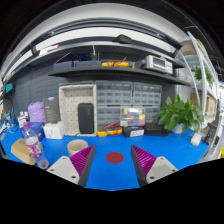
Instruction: Pour water
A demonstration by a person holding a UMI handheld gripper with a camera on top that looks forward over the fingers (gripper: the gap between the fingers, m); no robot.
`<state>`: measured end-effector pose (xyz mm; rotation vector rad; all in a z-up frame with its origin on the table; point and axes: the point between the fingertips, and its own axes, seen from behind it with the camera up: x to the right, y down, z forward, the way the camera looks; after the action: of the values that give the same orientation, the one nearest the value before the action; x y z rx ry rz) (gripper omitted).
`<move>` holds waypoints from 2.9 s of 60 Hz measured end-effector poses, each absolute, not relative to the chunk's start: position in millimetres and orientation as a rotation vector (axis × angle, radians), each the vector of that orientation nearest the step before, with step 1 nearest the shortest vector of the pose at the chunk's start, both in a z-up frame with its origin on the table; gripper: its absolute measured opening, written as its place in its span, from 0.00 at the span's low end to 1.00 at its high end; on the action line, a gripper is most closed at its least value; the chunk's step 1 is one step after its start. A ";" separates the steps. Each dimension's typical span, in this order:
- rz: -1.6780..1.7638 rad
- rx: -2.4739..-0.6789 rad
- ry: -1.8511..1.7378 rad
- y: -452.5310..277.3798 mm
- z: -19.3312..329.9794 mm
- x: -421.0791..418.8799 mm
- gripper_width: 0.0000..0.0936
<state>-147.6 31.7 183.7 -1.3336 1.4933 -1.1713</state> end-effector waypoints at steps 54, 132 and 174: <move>-0.973 -1.488 1.321 329.2 92.3 -91.4 0.76; 0.300 -0.011 1.840 316.3 137.5 46.5 0.39; -0.201 -0.471 1.726 220.8 212.6 47.8 0.39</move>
<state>47.8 220.8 212.6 -0.4709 1.7263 -0.2011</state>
